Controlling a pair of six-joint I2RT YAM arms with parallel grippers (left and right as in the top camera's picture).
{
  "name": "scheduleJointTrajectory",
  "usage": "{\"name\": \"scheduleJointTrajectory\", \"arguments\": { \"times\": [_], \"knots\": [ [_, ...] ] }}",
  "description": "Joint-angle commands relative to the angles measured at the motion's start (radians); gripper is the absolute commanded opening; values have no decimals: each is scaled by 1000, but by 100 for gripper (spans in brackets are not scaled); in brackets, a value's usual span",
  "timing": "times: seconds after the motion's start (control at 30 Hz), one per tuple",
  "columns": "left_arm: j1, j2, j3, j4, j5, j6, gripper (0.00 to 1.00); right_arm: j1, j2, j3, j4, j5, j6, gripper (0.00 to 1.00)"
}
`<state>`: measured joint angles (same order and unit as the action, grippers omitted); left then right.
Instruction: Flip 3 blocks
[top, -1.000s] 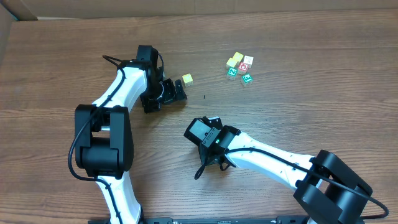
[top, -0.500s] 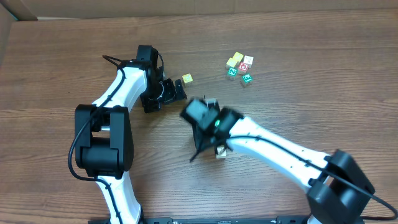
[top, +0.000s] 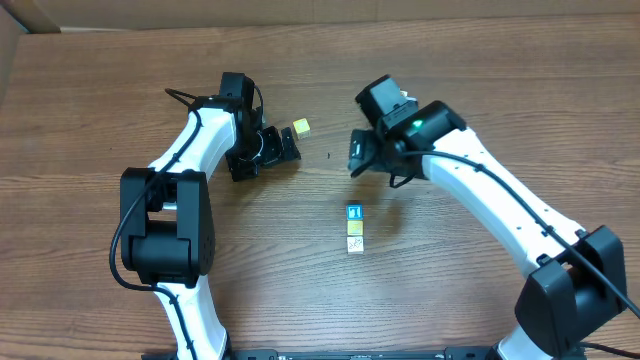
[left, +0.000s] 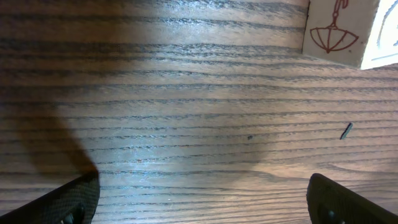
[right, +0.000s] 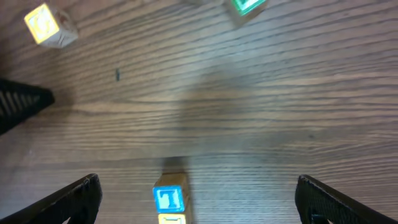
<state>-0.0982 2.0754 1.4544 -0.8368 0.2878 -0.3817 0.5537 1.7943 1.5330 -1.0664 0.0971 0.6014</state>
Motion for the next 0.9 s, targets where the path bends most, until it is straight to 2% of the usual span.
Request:
{"name": "scheduleJointTrajectory", "arguments": {
  "times": [0.0,0.5,0.87],
  "knots": [
    [-7,30,-13,11,-8,23,100,-18,-19,14,2,6,-6,100],
    [-7,30,-13,11,-7,23,100,-28,-46,11,6,6,-6,100],
    [-7,30,-13,11,-8,23,100,-28,-351,11,6,6,-6,100]
  ]
}}
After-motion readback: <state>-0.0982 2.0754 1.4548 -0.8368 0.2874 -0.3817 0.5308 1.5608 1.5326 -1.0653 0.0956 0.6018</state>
